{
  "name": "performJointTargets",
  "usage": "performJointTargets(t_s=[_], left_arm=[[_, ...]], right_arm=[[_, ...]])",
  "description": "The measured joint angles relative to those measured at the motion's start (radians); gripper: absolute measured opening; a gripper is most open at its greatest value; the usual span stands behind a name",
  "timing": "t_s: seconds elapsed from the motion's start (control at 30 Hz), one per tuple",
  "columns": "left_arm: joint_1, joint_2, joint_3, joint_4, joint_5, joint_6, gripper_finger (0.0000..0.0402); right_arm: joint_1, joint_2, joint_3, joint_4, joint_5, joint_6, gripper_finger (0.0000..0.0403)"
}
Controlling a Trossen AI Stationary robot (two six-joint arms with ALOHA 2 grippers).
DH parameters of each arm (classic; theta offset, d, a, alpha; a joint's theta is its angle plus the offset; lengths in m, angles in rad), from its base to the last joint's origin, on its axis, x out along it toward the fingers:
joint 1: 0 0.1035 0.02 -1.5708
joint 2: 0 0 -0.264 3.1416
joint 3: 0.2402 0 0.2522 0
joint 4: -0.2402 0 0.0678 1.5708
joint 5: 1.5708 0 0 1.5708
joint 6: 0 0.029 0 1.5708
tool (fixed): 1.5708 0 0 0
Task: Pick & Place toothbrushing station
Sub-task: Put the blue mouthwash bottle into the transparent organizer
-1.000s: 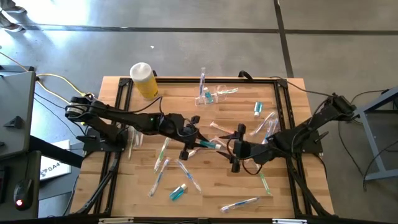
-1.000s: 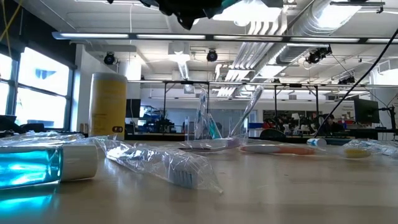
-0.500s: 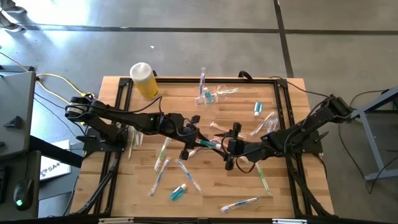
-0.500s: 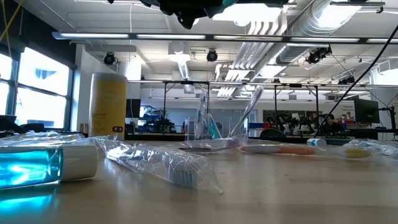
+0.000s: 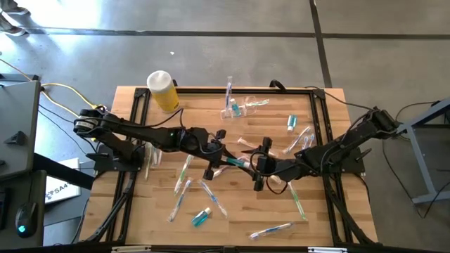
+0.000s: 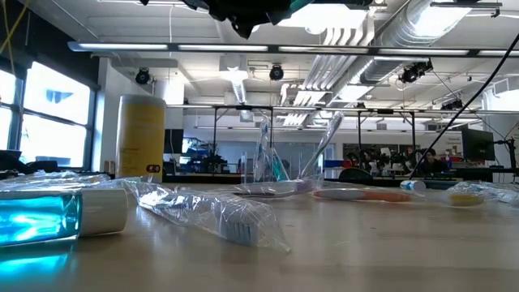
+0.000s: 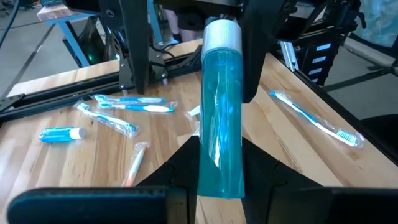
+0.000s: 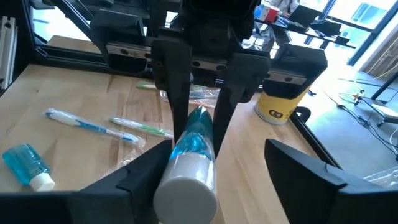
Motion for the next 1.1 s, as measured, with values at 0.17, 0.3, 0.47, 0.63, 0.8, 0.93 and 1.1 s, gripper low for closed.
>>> performJointTargets(t_s=[0.17,0.3,0.47,0.63,0.8,0.93,1.1], left_arm=[[0.000,0.000,0.000,0.001,0.000,0.000,0.0072],[0.000,0.000,0.000,0.002,-0.004,-0.001,0.0072],[0.000,0.000,0.000,0.000,-0.008,-0.002,0.0072],[0.001,-0.001,0.002,-0.016,-0.002,-0.045,0.0107],[0.000,-0.001,0.001,-0.039,-0.073,-0.104,0.0171],[0.000,-0.001,0.001,-0.087,-0.198,-0.044,0.0208],[0.001,-0.001,0.001,-0.241,-0.382,-0.022,0.0225]], right_arm=[[0.000,0.000,0.000,-0.002,-0.032,-0.004,0.0189],[0.000,0.000,0.000,-0.002,-0.047,-0.027,0.0114],[0.000,0.000,0.000,-0.003,-0.043,-0.048,0.0082],[0.000,0.000,0.000,-0.003,-0.049,-0.053,0.0082],[-0.001,0.000,0.000,-0.004,-0.037,-0.048,0.0082],[-0.003,0.000,0.000,-0.034,-0.028,0.029,0.0082],[-0.046,-0.010,0.000,-0.151,-0.022,0.171,0.0082]])
